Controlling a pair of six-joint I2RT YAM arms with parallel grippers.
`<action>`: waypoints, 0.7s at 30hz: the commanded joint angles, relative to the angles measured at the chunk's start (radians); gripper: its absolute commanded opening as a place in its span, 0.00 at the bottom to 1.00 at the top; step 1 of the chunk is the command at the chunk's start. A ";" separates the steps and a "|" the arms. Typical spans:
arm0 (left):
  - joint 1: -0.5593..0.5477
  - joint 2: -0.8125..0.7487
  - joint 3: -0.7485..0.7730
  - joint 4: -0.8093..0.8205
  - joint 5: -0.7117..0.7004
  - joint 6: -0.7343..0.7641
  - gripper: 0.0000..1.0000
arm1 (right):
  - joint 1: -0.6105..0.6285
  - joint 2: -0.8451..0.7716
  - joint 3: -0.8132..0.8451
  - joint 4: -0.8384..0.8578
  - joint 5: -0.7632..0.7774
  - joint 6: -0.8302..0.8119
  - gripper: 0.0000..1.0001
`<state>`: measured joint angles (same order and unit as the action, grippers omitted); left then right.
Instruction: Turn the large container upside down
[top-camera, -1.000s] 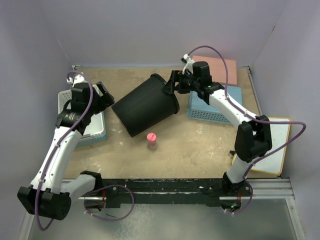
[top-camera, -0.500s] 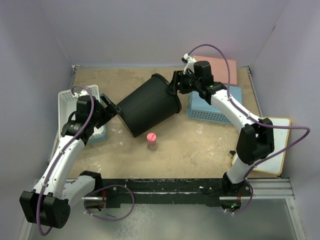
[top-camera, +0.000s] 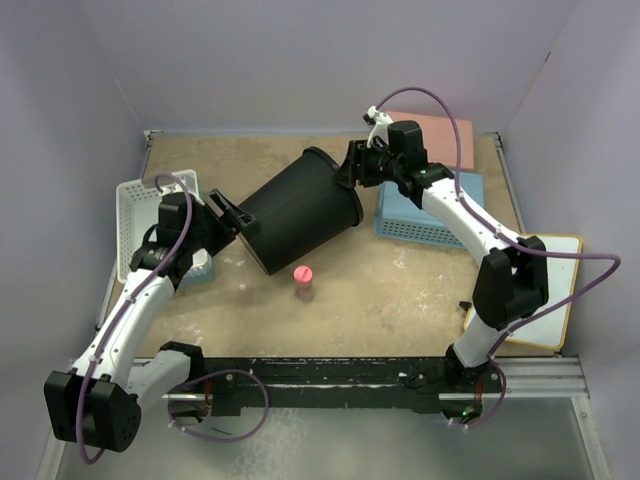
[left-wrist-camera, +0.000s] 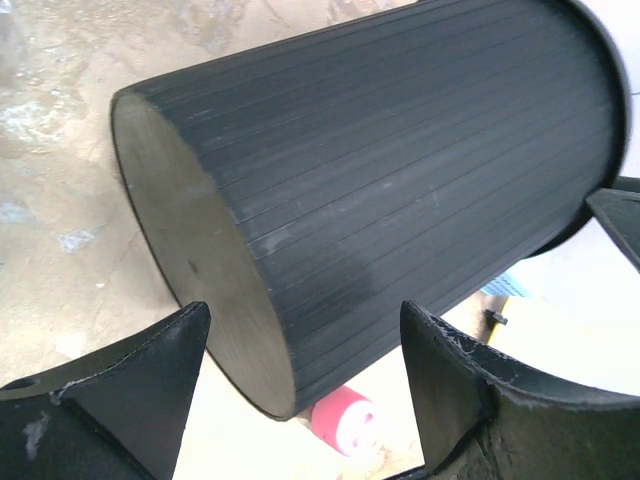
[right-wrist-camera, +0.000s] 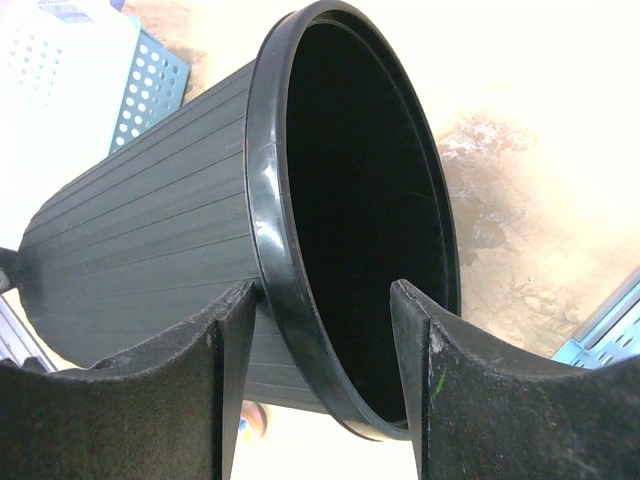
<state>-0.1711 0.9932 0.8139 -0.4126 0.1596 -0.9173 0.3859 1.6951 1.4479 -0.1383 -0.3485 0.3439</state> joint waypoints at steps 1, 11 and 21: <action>0.004 0.000 0.005 0.111 0.060 -0.035 0.73 | -0.003 -0.041 0.024 -0.008 0.048 -0.015 0.57; 0.004 0.017 -0.003 0.173 0.095 -0.053 0.71 | -0.003 -0.036 0.012 0.014 0.069 0.008 0.45; 0.002 0.030 0.083 0.196 0.100 -0.029 0.70 | -0.005 -0.012 -0.037 0.084 -0.043 0.109 0.27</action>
<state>-0.1703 1.0183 0.8249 -0.2939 0.2348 -0.9558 0.3851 1.6840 1.4376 -0.1059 -0.3424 0.3836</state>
